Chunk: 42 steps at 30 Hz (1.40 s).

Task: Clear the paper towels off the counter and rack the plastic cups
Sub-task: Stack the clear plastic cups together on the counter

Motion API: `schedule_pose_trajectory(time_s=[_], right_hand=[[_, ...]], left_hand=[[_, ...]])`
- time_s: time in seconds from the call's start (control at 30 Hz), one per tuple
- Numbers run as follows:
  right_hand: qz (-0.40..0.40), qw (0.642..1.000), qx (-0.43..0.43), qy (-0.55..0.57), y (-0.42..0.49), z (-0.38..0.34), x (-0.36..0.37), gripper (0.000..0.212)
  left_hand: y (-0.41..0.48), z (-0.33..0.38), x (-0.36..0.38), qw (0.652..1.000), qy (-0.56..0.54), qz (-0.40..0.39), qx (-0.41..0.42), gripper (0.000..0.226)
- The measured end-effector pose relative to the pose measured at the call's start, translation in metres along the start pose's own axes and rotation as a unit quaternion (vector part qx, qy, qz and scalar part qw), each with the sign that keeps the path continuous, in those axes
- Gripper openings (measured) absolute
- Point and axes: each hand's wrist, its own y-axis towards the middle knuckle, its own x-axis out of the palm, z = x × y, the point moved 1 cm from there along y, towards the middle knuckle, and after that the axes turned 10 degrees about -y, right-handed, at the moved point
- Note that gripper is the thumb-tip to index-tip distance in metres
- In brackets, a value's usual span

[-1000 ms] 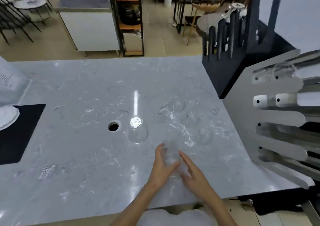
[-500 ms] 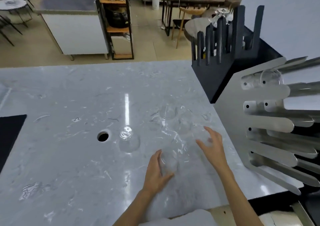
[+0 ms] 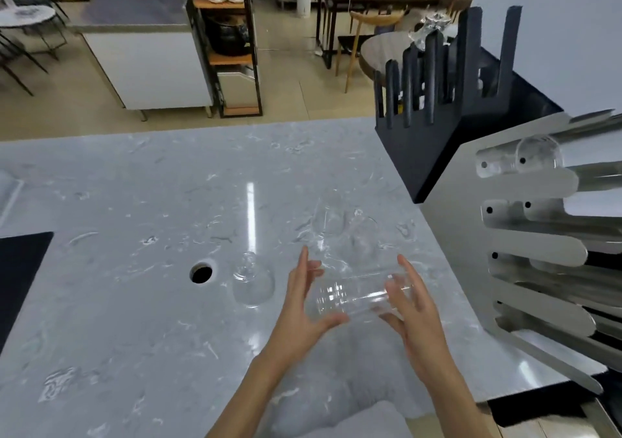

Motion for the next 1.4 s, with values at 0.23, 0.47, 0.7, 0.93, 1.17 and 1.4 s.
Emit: schedule_pose_trajectory(time_s=[0.23, 0.47, 0.7, 0.93, 1.17, 1.4], right_hand=[[-0.154, 0.982, -0.014, -0.111, 0.025, -0.029, 0.021, 0.058], [-0.052, 0.818, -0.034, -0.572, 0.172, -0.007, 0.025, 0.072], [-0.068, 0.904, -0.097, -0.412, 0.104, 0.065, -0.009, 0.067], [-0.033, 0.997, 0.065, -0.031, 0.052, 0.043, -0.088, 0.063], [-0.206, 0.976, 0.015, -0.075, 0.021, 0.019, 0.0, 0.071], [-0.405, 0.906, -0.037, -0.12, 0.053, -0.027, 0.062, 0.079]], left_hand=[[-0.01, 0.013, -0.016, 0.939, -0.279, 0.151, -0.136, 0.067], [-0.024, -0.002, -0.003, 0.86, -0.385, 0.239, -0.235, 0.072], [-0.019, -0.024, -0.013, 0.849, -0.405, 0.256, -0.223, 0.069], [-0.014, -0.029, 0.002, 0.879, -0.354, 0.208, -0.241, 0.067], [-0.022, -0.011, 0.013, 0.895, -0.35, 0.122, -0.248, 0.078], [-0.077, 0.008, -0.083, 0.867, -0.393, 0.244, -0.182, 0.059]])
